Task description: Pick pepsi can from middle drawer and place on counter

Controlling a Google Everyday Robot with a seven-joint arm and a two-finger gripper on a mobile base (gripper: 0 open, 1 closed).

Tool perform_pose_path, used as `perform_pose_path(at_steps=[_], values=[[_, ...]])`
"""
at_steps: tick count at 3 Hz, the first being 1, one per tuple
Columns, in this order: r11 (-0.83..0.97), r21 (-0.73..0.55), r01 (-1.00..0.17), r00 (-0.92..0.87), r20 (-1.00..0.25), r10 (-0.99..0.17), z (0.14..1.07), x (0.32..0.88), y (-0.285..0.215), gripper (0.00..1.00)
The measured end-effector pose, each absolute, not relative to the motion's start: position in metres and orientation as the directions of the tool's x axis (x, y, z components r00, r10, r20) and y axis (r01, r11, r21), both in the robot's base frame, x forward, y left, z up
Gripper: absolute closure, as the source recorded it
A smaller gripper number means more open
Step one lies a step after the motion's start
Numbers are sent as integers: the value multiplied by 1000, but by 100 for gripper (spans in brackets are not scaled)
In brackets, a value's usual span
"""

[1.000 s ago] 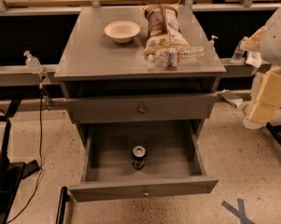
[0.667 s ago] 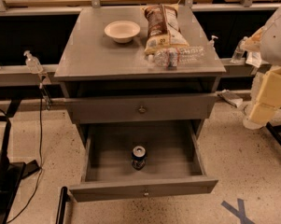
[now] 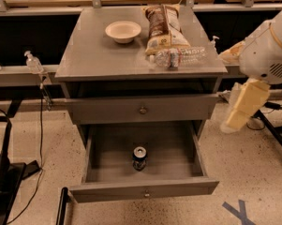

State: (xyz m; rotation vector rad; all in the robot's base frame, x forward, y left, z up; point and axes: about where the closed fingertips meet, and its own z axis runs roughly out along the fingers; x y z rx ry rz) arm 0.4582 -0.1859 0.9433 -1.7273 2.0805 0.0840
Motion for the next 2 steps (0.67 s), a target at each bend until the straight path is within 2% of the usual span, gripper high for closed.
perform_pose_path(at_steps=[1,2], values=[[235,-119,-965,-126,-574,-809,868,463,-148,0],[234,-17,-972,-119,-824,-554,798,470,-81,0]])
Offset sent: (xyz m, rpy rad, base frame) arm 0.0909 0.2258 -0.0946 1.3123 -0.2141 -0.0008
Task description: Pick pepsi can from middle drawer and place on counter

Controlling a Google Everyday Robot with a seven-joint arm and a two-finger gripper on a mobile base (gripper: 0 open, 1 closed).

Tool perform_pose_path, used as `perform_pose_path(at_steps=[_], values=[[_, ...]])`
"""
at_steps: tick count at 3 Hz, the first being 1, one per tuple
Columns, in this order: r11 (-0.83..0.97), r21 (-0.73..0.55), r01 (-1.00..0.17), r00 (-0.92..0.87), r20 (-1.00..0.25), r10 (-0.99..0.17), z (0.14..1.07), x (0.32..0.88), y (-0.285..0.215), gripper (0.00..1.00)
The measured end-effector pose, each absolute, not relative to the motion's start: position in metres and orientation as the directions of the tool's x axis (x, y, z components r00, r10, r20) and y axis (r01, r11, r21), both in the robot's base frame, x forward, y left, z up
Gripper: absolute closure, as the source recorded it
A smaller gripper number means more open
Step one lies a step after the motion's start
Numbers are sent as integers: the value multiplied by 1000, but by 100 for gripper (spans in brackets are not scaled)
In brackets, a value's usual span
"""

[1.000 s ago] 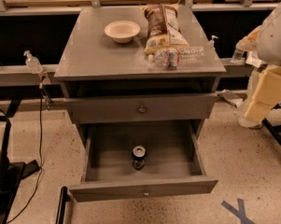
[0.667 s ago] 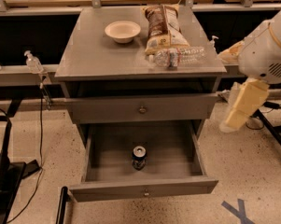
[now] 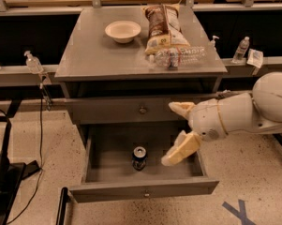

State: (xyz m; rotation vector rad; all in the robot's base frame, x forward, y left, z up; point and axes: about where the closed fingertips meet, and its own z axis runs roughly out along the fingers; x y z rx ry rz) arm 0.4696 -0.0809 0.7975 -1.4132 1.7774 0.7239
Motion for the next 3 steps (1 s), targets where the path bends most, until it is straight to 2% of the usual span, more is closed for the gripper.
perform_pose_path(at_steps=[2,3], values=[[235,-20,-972,-108,-847,-520,810,477,-63,0],[225,-46,-973,-66,-883,-464,795,491,-57,0]])
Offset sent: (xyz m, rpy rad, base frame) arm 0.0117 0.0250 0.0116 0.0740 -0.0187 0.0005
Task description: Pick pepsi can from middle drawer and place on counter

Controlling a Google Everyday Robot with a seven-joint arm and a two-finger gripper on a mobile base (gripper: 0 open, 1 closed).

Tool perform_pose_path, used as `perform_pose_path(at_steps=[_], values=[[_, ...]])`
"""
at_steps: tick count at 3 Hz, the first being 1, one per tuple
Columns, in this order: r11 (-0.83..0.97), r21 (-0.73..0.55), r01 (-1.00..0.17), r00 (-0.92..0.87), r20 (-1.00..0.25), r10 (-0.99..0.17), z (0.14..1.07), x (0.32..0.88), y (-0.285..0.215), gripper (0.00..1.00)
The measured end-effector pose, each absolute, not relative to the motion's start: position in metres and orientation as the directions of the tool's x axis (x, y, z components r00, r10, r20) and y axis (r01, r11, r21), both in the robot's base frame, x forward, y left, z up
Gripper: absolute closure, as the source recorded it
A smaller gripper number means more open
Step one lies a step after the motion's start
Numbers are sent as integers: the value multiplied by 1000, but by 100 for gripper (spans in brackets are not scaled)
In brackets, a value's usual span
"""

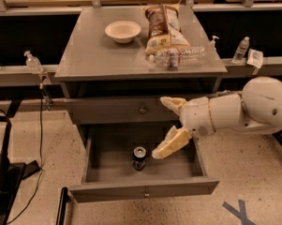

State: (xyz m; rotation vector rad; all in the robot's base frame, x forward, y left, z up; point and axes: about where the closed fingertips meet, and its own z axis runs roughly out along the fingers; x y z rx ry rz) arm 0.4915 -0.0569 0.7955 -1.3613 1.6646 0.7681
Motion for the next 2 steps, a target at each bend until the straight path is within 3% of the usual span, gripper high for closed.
perform_pose_path(at_steps=[2], values=[[148,-235,-961,174,-924,-339,674,578,-11,0]])
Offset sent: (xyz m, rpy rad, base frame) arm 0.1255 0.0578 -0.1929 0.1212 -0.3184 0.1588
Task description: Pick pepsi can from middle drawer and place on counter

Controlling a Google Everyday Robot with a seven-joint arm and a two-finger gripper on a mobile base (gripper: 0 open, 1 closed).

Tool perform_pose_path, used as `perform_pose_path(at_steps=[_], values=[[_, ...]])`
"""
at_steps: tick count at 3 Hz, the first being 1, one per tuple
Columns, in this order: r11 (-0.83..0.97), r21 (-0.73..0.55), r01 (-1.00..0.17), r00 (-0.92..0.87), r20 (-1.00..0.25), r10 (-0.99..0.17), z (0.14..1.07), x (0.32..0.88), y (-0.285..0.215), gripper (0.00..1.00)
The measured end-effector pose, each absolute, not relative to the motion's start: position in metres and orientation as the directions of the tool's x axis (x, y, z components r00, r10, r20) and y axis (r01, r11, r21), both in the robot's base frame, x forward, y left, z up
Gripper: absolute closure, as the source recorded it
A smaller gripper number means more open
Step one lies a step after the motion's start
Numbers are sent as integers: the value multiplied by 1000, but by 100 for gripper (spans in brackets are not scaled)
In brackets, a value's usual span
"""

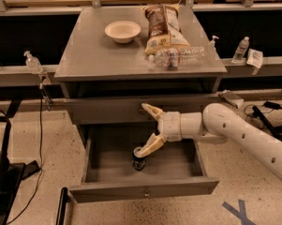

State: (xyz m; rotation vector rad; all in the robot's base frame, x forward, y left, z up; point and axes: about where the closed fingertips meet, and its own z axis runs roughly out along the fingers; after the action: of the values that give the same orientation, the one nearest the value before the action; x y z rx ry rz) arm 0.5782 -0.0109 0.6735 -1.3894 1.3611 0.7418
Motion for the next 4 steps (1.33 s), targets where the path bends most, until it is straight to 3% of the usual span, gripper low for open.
perform_pose_path(at_steps=[2,3,4], values=[[191,-231,-954,169,-940,-295,650,567,-8,0],[243,-237,-941,179,-954,-238,599,549,-11,0],[266,-207,-941,137,-956,-259,556,540,-12,0]])
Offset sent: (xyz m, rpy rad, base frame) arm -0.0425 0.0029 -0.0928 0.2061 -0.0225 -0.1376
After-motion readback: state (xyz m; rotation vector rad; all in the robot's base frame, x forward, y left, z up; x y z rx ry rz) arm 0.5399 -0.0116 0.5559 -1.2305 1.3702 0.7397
